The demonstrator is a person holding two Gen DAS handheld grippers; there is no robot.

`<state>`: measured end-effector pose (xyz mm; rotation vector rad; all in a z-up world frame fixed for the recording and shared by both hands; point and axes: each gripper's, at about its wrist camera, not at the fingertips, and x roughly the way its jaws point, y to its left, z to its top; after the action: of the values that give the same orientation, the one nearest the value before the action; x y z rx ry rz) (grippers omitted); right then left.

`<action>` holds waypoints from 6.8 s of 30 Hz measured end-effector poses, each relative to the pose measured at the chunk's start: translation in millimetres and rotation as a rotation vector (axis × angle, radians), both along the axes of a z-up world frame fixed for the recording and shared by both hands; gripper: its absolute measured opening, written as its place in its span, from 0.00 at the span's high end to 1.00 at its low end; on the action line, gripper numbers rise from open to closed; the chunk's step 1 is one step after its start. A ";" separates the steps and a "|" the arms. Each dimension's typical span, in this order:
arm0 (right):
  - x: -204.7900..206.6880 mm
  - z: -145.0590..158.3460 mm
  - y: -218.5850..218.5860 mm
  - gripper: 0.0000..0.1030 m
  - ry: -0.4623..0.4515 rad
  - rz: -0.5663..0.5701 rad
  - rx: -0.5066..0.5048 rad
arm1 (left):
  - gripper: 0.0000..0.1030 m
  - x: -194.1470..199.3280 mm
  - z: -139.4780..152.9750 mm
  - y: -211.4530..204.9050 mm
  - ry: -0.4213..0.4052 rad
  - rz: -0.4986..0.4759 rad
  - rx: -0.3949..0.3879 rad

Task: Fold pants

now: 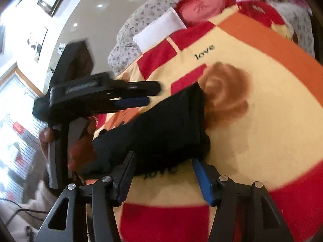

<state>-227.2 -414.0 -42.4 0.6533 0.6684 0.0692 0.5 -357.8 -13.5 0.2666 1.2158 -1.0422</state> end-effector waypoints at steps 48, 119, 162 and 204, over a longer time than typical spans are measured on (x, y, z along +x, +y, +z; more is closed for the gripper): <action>162.1 24.2 98.5 0.66 0.036 0.324 -0.238 | 0.39 4.8 -12.8 224.0 -0.013 0.501 -0.002; 225.7 54.2 304.1 0.65 -0.008 0.701 -0.469 | 0.53 -32.4 6.1 403.6 -0.272 0.970 0.099; 313.5 27.1 416.7 0.56 0.056 0.822 -0.539 | 0.34 -19.3 -27.6 492.5 -0.075 1.246 -0.058; 349.5 39.1 422.9 0.56 0.078 0.863 -0.285 | 0.79 -20.4 -9.4 458.8 -0.363 1.180 -0.033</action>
<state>122.3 8.9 -3.3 0.0580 0.9774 0.7360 -19.9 100.9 -23.0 -0.2779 0.7916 0.0268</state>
